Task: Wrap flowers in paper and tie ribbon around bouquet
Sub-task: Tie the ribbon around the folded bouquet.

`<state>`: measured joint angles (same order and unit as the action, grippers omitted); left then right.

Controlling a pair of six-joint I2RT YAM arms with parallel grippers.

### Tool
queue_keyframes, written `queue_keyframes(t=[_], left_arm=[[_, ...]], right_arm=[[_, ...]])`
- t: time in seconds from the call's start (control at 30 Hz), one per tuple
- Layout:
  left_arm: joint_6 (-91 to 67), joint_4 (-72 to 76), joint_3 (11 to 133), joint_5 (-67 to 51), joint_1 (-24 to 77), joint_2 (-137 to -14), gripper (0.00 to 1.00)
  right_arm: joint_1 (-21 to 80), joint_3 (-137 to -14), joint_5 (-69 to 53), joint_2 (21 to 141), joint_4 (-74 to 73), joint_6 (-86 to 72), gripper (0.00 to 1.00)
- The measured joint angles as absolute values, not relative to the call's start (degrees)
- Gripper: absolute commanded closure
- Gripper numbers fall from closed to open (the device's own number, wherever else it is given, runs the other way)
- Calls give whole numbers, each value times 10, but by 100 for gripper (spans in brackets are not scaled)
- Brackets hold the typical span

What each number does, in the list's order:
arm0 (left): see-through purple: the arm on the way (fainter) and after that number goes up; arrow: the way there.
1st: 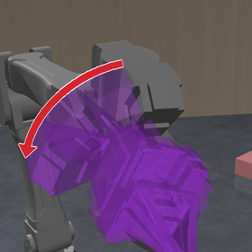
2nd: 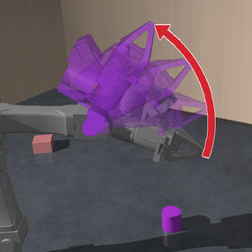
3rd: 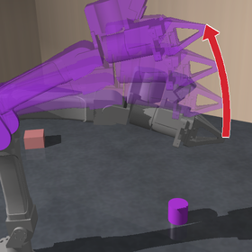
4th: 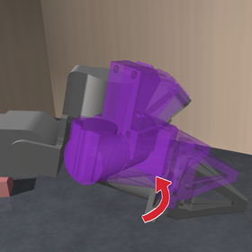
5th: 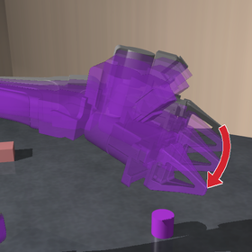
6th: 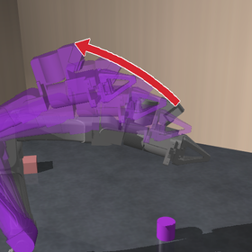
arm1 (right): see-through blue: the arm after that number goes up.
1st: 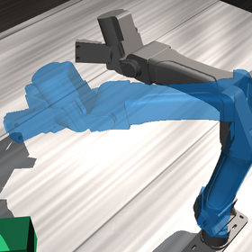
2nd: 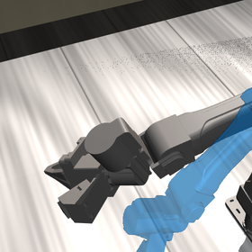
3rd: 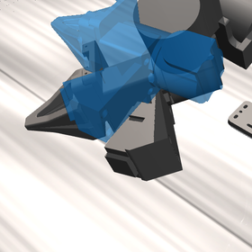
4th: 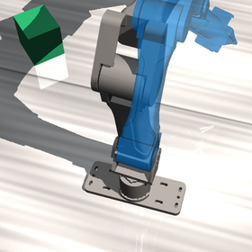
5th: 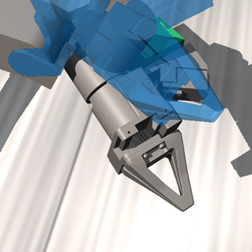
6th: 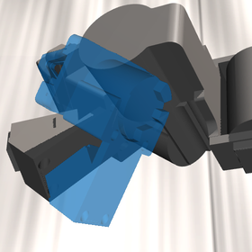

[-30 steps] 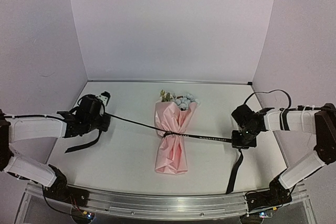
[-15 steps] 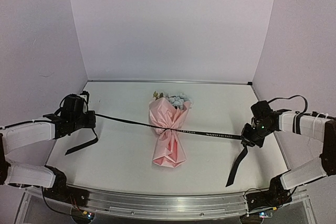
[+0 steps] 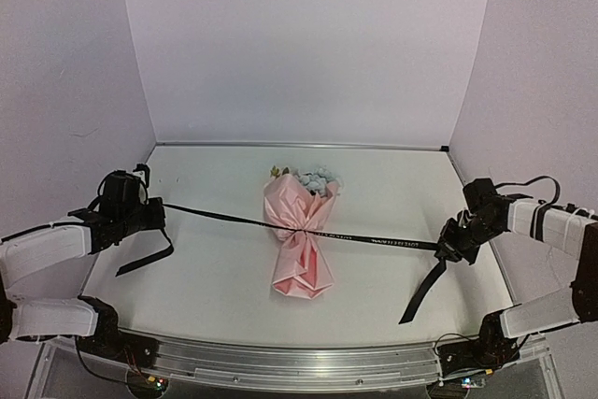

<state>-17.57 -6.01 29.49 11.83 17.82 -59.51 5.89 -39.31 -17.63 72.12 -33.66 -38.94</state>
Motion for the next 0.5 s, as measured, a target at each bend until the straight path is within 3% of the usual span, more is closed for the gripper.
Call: queue_keyframes(t=[0.5], left_arm=[[-140,-9,276,48,185,-541,100]], right_arm=[[38,-402,-178,693,-438,-320,100]])
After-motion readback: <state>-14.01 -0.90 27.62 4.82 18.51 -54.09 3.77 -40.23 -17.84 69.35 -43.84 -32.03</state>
